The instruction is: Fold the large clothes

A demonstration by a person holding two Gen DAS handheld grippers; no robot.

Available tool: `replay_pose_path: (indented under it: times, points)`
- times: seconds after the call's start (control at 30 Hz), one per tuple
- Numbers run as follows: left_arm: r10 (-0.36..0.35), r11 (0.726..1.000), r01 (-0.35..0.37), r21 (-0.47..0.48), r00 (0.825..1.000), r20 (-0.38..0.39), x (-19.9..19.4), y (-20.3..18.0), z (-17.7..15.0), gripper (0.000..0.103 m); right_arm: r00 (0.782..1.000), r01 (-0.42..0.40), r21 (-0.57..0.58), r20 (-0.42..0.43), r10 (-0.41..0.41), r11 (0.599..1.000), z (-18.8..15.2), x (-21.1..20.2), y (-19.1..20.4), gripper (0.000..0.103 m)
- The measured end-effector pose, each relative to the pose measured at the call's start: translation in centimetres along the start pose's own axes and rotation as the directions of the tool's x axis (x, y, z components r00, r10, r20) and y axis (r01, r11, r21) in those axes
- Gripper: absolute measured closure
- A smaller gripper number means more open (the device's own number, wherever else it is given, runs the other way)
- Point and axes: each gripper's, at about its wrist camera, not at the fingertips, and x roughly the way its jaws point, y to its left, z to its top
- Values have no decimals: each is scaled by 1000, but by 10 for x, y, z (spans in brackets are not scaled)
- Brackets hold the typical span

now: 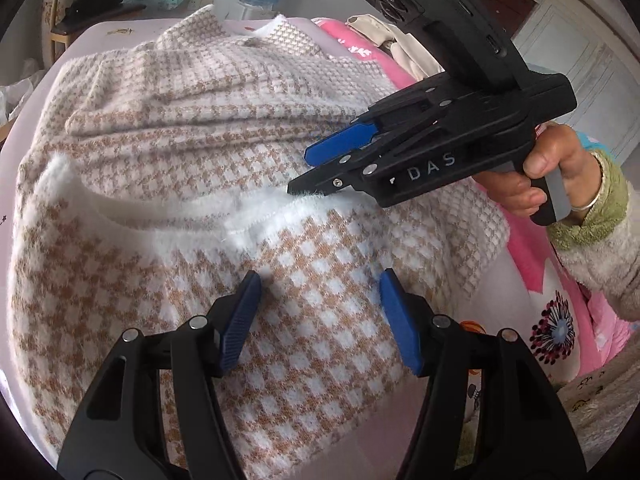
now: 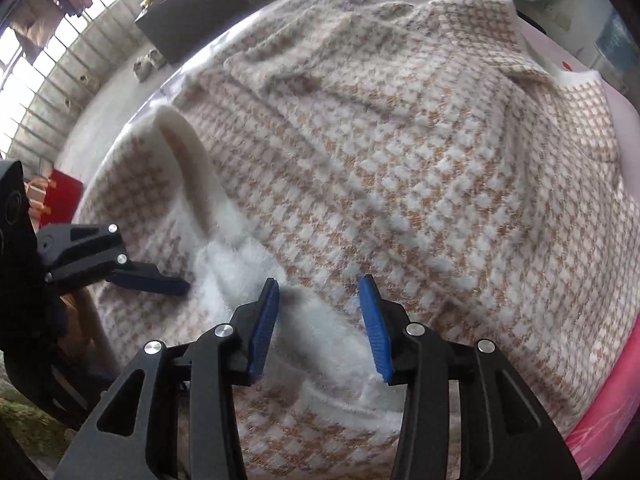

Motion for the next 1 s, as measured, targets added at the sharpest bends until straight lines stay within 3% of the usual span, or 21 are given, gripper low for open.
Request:
replay_pose_path:
  times: [0.27,0.6,0.83,1.0]
  points:
    - [-6,1000,6,14,1000,-6,-8,-1,-10,45,996,-82,-89,-44,78,993,4,-9,-1,62]
    - [51,997,-51,53,999,8,-16,-11,-15,45,975,-212,-213,-118,190,954,-2,-18,19,62]
    - [46,998,-46,35,999,8,-13,-7,-14,44,991,-125,-267,-78,108,956,9,-13,34,58]
    - [44,998,-45,32,999,8,-12,-7,-14,44,993,-111,-265,-69,96,958,28,-1,30,42]
